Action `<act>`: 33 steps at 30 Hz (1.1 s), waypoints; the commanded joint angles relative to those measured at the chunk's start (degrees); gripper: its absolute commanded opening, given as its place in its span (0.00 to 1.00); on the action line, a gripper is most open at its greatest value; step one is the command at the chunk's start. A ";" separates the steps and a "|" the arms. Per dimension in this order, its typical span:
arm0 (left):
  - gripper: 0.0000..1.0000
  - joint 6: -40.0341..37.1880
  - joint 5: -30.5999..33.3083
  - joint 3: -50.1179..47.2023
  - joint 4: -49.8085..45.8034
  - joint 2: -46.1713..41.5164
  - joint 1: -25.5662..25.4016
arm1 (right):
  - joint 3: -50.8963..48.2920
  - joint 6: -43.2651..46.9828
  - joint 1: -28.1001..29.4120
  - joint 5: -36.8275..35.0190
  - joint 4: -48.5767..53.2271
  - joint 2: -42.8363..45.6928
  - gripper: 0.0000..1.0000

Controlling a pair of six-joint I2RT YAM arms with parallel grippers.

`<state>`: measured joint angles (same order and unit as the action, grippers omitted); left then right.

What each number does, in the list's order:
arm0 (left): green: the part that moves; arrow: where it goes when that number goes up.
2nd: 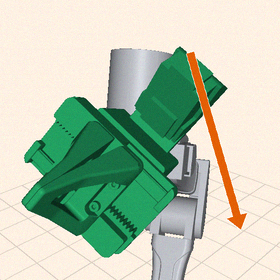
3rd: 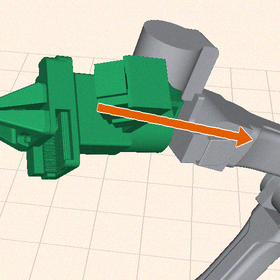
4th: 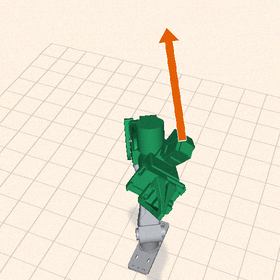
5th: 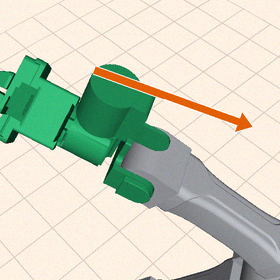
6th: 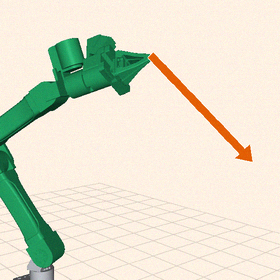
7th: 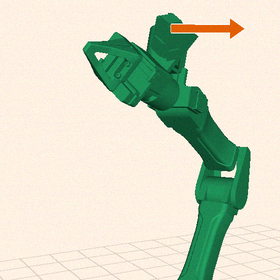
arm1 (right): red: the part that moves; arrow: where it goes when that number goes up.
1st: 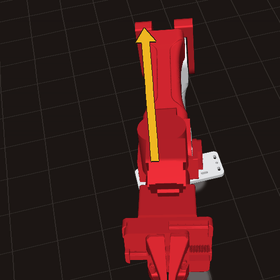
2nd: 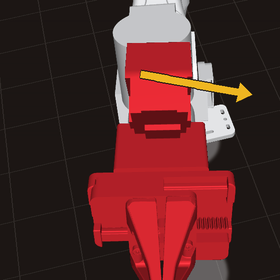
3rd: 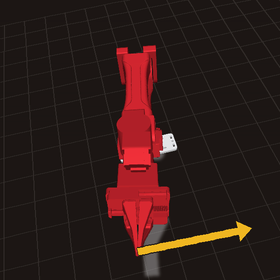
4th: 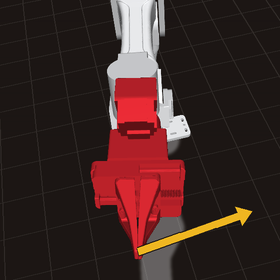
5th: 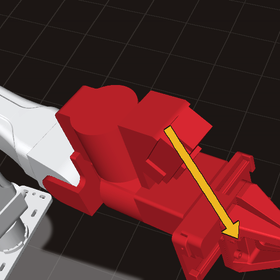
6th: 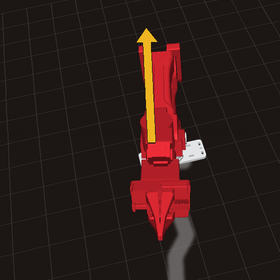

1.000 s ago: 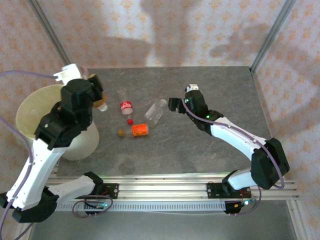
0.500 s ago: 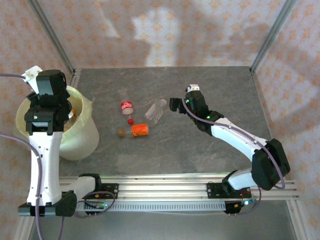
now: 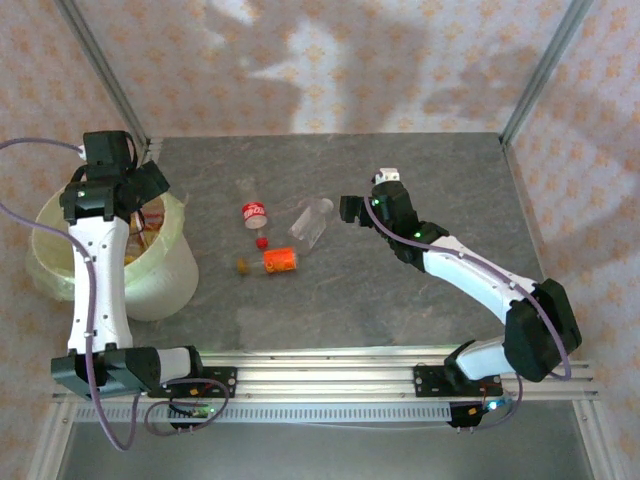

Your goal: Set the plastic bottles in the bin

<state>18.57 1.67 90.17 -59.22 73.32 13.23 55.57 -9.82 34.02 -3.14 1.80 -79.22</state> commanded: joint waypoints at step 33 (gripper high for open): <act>1.00 -1.20 -11.50 -0.07 16.87 2.08 -35.14 | -3.99 -18.21 -2.94 -7.01 -0.31 2.11 1.00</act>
<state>21.89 -16.16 88.55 -44.34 70.96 -17.85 53.52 -24.16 31.88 -9.04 2.79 -79.13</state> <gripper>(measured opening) 0.995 0.998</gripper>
